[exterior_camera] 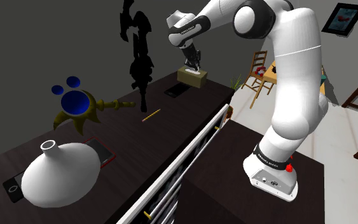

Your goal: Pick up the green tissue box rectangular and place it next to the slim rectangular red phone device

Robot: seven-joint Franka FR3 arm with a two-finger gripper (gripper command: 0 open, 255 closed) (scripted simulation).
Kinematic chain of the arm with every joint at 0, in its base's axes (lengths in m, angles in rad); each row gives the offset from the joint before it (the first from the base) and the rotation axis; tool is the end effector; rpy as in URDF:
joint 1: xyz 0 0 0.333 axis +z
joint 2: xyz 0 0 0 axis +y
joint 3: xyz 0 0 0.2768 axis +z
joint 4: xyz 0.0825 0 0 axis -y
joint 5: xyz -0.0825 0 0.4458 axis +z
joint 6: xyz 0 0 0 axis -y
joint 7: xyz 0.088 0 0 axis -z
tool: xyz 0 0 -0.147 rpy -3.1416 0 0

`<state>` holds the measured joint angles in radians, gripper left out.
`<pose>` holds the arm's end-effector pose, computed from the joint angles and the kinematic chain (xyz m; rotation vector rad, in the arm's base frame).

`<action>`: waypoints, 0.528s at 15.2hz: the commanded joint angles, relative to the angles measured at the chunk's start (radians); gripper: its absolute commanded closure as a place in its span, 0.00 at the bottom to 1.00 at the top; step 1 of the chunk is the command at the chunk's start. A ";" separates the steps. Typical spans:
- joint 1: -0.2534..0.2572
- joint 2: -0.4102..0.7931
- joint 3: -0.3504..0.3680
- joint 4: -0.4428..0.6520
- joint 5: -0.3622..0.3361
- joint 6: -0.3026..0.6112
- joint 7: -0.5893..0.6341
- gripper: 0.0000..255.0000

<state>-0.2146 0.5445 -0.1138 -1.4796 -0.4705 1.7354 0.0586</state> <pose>0.6464 -0.2755 0.2584 2.6168 -0.3047 -0.4704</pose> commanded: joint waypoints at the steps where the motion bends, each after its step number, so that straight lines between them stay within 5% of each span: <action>1: 0.001 0.002 0.002 -0.001 0.001 0.002 0.000 1.00; 8: 0.002 -0.007 0.001 0.011 0.002 -0.017 -0.009 1.00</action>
<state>-0.2133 0.5397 -0.1128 -1.4735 -0.4693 1.7251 0.0529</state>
